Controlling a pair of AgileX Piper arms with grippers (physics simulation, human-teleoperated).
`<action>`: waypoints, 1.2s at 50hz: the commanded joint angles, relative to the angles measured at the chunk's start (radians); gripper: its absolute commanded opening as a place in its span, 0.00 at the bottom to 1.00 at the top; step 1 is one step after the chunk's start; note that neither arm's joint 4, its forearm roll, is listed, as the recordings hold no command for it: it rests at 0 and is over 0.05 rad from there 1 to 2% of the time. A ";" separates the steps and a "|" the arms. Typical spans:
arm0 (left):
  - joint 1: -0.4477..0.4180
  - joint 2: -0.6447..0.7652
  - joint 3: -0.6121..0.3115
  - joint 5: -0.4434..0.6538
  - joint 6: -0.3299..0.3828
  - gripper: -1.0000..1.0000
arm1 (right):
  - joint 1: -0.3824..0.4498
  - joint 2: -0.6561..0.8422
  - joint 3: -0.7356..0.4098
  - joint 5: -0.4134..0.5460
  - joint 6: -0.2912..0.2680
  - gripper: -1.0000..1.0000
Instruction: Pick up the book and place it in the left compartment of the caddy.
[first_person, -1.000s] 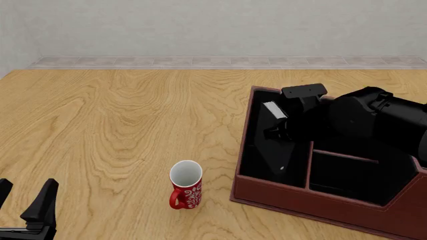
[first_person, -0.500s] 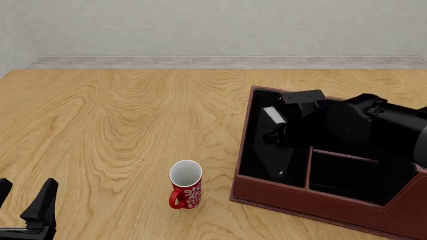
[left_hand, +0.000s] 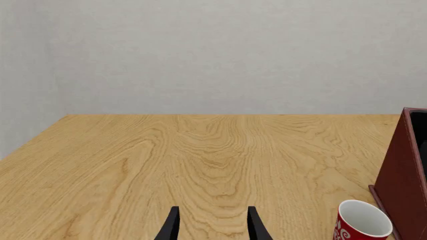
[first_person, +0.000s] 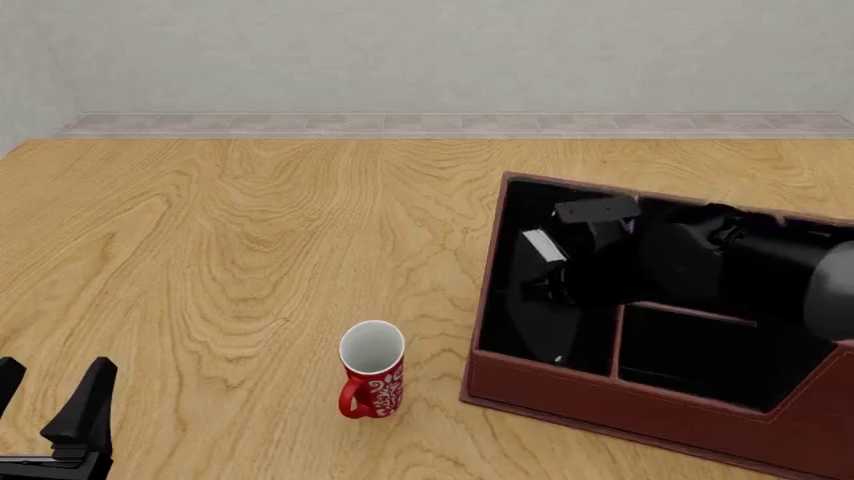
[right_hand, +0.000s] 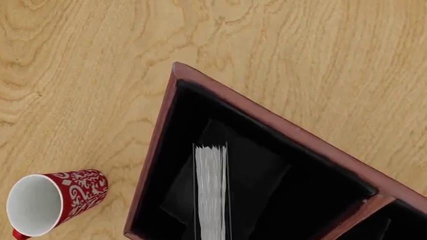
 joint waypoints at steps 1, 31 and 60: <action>0.000 0.000 0.000 0.000 0.000 1.00 | 0.003 0.011 0.004 -0.015 0.026 0.00; 0.000 0.000 0.000 0.000 0.000 1.00 | 0.006 0.051 0.032 -0.050 0.035 0.00; 0.000 0.000 0.000 0.000 0.000 1.00 | 0.021 0.075 0.048 -0.069 0.050 0.00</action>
